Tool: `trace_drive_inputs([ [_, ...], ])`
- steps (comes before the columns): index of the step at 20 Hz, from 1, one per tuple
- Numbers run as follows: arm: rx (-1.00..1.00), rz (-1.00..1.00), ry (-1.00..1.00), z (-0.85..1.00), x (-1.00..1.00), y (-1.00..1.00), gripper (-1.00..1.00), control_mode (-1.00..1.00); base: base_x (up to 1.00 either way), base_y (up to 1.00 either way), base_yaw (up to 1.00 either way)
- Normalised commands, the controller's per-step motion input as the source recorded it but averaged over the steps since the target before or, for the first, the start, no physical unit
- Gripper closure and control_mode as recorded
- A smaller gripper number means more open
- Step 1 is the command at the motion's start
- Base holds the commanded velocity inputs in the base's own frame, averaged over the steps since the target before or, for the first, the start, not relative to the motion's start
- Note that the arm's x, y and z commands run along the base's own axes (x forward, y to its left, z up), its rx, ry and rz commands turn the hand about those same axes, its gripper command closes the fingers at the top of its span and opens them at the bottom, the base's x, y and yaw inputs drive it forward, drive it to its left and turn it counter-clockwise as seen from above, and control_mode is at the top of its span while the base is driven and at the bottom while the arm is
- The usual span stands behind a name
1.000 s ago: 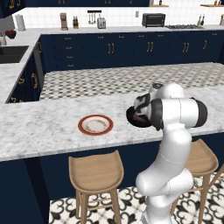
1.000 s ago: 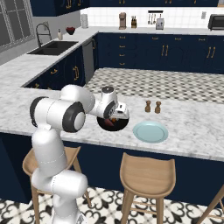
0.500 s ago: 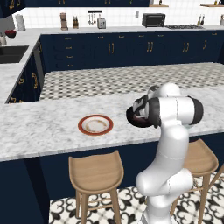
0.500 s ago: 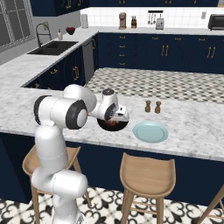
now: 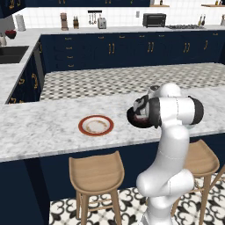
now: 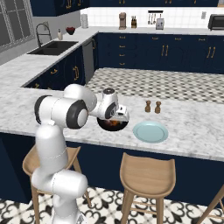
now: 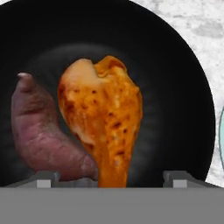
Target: Pick the chicken drumstick and potato from their plates and place them in the bowl. Then put the bowl in the fridge.
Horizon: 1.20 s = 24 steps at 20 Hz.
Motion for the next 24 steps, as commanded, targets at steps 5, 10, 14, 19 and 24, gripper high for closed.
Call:
trace_drive_inputs([
  [5,0.00,0.03,0.00,0.68,-0.13,0.04,-1.00,-1.00,0.00,0.00,0.00],
  [10,0.00,0.07,0.00,0.58,-0.49,0.51,-1.00,-1.00,0.00,0.00,0.00],
  [14,-0.05,0.08,0.00,0.00,-0.51,1.00,-1.00,-1.00,0.00,0.00,0.00],
  [19,0.00,0.08,0.03,-0.01,0.03,0.66,-1.00,-1.00,0.00,0.00,0.00],
  [24,0.00,0.04,0.03,-0.08,0.40,0.13,-1.00,-1.00,0.00,0.00,0.00],
])
